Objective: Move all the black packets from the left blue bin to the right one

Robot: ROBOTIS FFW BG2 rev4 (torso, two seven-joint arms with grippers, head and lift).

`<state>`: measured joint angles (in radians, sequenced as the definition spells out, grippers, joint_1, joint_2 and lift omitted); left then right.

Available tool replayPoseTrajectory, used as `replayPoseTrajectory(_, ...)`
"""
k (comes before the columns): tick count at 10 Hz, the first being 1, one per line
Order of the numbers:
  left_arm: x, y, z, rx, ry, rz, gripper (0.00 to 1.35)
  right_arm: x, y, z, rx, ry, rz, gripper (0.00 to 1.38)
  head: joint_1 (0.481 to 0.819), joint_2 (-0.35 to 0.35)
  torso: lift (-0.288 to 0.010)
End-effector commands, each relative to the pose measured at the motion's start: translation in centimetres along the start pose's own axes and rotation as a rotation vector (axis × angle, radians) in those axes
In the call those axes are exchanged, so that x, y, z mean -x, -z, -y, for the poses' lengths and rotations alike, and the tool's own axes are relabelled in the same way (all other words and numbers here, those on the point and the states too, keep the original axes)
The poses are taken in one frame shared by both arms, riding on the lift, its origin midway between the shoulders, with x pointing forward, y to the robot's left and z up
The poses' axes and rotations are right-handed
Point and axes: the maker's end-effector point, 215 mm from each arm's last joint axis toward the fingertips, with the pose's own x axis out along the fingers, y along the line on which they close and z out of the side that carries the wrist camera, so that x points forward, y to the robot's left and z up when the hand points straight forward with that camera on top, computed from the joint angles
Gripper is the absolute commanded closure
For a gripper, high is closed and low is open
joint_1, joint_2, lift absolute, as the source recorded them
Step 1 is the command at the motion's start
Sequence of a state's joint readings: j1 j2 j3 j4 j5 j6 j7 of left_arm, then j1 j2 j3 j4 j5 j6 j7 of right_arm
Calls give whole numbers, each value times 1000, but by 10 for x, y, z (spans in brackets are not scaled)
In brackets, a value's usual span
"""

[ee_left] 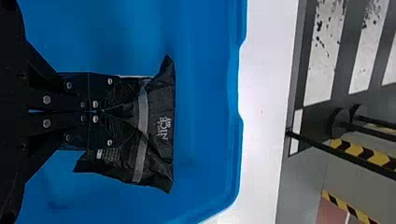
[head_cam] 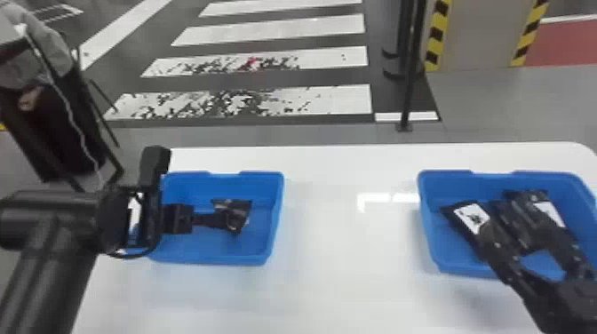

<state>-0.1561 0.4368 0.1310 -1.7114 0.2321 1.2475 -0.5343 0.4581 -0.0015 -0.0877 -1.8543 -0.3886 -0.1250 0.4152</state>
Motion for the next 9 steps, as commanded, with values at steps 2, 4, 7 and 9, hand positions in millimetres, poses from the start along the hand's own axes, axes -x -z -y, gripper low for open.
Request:
replayPoseTrajectory(2,12,5,73,-67,121,57,1199,-1,-3,-18,-20,-44,-33,117,695,141,-140)
replayPoseTrajectory(4,9,2,142,-121,273,76,1199,-4,-3,-51,-58,-115,-82,117,695,102,-140)
replayPoseTrajectory(7,8,0,222,-192,420,96,1199,-11,-2,-108,-152,-224,-113,117,695,45,-140)
replayPoseTrajectory(9,11,1,270,-218,519,107,1199,-18,3,-132,-193,-269,-134,117,695,32,-140)
